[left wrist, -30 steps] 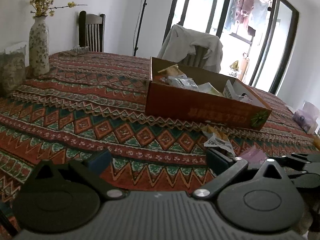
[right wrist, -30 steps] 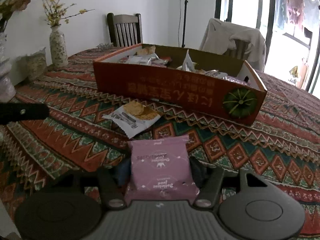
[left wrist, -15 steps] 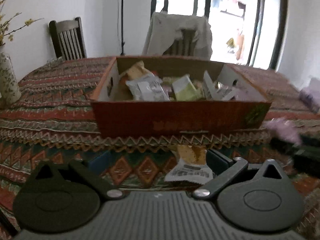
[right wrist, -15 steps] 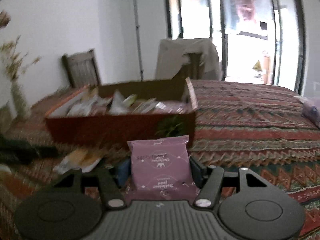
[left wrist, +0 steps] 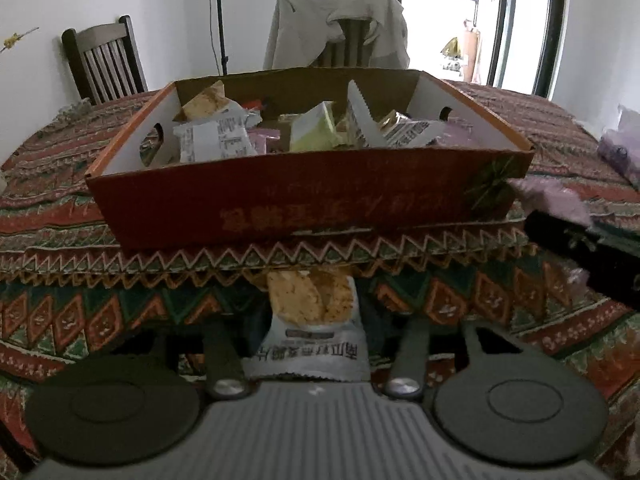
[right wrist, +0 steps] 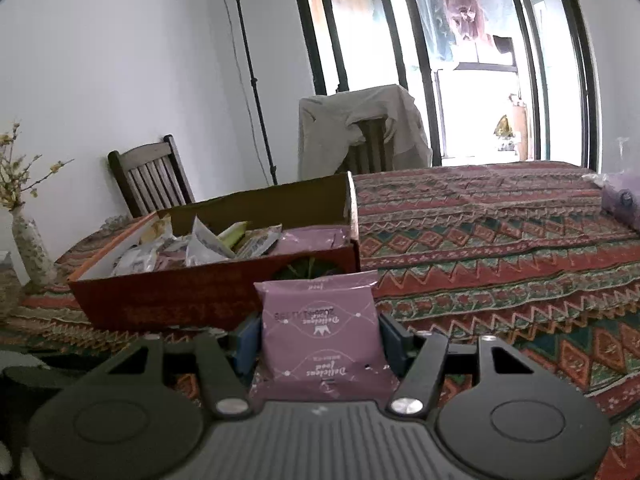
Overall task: Organize snacks
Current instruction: 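Carry the pink packet and white packet over the box with both tools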
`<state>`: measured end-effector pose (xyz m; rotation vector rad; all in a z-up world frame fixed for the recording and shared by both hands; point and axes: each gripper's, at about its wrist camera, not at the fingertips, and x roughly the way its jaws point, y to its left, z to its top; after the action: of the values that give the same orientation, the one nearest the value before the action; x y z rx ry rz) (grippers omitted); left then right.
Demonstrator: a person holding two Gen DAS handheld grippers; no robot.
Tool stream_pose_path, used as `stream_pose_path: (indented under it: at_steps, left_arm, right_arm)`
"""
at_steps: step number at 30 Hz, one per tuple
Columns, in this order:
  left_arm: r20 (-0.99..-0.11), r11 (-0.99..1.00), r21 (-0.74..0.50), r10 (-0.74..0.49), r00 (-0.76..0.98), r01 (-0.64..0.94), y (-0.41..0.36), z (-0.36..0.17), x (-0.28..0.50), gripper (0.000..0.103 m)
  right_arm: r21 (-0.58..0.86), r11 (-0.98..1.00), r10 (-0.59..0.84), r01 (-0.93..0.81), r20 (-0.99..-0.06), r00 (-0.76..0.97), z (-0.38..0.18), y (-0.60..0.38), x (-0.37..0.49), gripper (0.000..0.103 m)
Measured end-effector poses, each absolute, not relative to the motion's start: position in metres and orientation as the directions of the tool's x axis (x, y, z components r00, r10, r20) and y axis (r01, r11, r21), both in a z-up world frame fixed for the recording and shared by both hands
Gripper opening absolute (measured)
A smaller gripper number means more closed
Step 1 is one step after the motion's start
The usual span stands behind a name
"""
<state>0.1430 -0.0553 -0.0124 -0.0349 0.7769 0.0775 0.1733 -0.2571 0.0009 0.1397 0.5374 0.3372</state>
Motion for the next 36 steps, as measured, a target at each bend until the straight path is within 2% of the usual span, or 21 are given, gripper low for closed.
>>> stream_pose_path:
  at_steps: [3, 13, 21, 25, 27, 30, 36]
  left_arm:
    - [-0.681, 0.998, -0.02, 0.036, 0.731, -0.068, -0.055, -0.008, 0.138, 0.038]
    - [-0.529, 0.999, -0.036, 0.0, 0.848, -0.022, -0.051, 0.041, 0.114, 0.039]
    - [-0.424, 0.995, -0.064, 0.045, 0.905, -0.08, -0.031, 0.076, 0.152, 0.039]
    - [-0.409, 0.989, -0.074, 0.088, 0.908, -0.129, -0.023, 0.078, 0.183, 0.039]
    - [-0.369, 0.981, -0.072, 0.141, 0.919, -0.179, -0.017, 0.076, 0.195, 0.039]
    - [-0.323, 0.977, -0.011, 0.199, 0.925, -0.213, -0.016, 0.065, 0.205, 0.039]
    - [-0.334, 0.979, -0.008, 0.189, 0.924, -0.203, -0.01, 0.051, 0.217, 0.039]
  right_arm:
    - [0.217, 0.933, 0.357, -0.287, -0.463, 0.811, 0.003, -0.258, 0.168, 0.061]
    - [0.17, 0.933, 0.359, -0.317, -0.4, 0.843, 0.03, -0.251, 0.159, 0.061]
    - [0.116, 0.933, 0.358, -0.34, -0.372, 0.857, 0.063, -0.218, 0.198, 0.061]
    - [0.121, 0.939, 0.345, -0.323, -0.358, 0.868, 0.073, -0.195, 0.232, 0.061]
    - [0.129, 0.944, 0.329, -0.302, -0.347, 0.878, 0.071, -0.187, 0.248, 0.061]
    - [0.125, 0.947, 0.321, -0.295, -0.336, 0.886, 0.058, -0.181, 0.264, 0.061]
    - [0.102, 0.954, 0.3, -0.282, -0.361, 0.883, 0.038, -0.181, 0.273, 0.061]
